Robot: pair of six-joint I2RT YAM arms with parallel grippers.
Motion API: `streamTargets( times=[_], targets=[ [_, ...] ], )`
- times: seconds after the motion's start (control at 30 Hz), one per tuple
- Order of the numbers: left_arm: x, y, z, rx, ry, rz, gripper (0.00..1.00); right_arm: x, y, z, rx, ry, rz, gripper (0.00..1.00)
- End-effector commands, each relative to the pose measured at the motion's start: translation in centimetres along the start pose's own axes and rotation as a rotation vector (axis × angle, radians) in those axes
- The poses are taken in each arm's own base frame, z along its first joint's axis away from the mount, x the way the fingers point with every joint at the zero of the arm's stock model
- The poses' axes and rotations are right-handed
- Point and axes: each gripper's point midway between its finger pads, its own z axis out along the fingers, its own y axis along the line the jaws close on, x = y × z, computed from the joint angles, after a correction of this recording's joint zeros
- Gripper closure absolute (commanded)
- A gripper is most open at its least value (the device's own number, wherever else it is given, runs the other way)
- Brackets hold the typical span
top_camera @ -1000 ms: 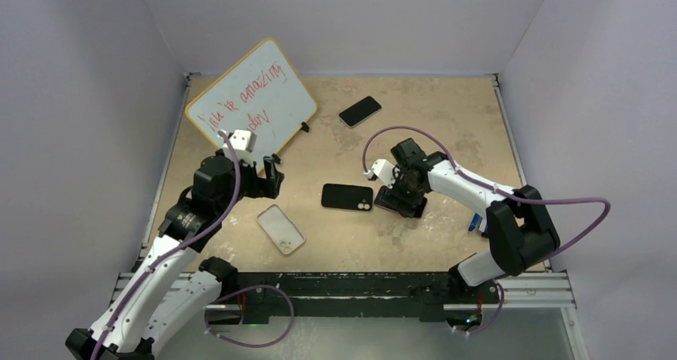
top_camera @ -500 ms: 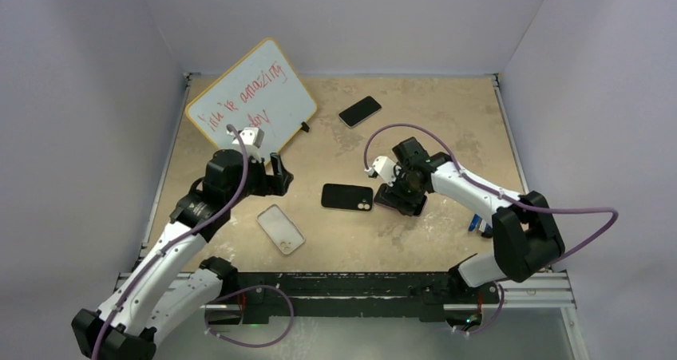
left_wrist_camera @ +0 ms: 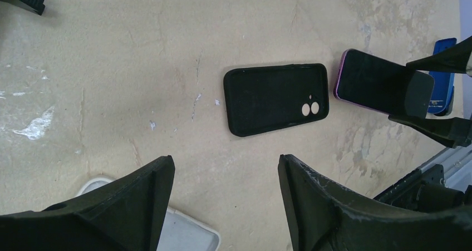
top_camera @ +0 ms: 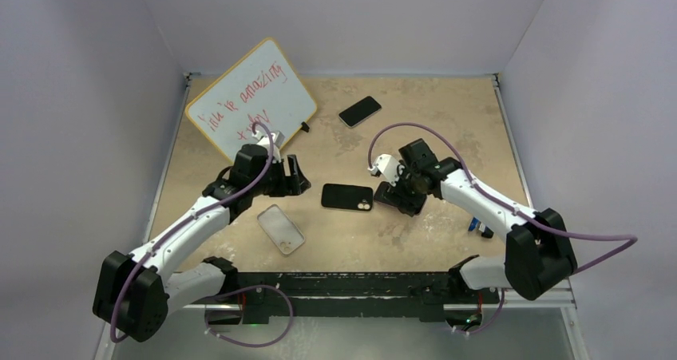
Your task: Put the phone into the phone case
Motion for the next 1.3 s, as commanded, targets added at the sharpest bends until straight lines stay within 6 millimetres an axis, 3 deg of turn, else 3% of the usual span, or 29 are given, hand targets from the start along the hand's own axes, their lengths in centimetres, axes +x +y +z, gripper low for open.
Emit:
streamTargets(
  times=[0.0, 0.27, 0.47, 0.8, 1.27],
  targets=[
    [-1.2, -1.8, 0.2, 0.086, -0.042, 0.009, 0.29, -3.5, -0.1, -1.5, -0.008, -0.143, -0.016, 0.61],
    [-1.7, -2.0, -0.8, 0.085, -0.064, 0.026, 0.29, -5.5, -0.1, -1.9, -0.013, -0.195, -0.046, 0.64],
    [-2.5, -1.9, -2.0, 0.062, -0.083, 0.063, 0.28, -8.5, 0.6, -1.9, -0.044, -0.298, -0.090, 0.64],
    [-3.5, -1.1, -4.7, -0.009, -0.149, 0.102, 0.28, -11.9, 2.5, 0.5, -0.118, -0.322, -0.192, 0.65],
    [-1.4, -0.4, -5.4, -0.009, -0.134, 0.026, 0.28, -14.2, 3.6, 3.2, -0.168, -0.357, -0.274, 0.66]
  ],
)
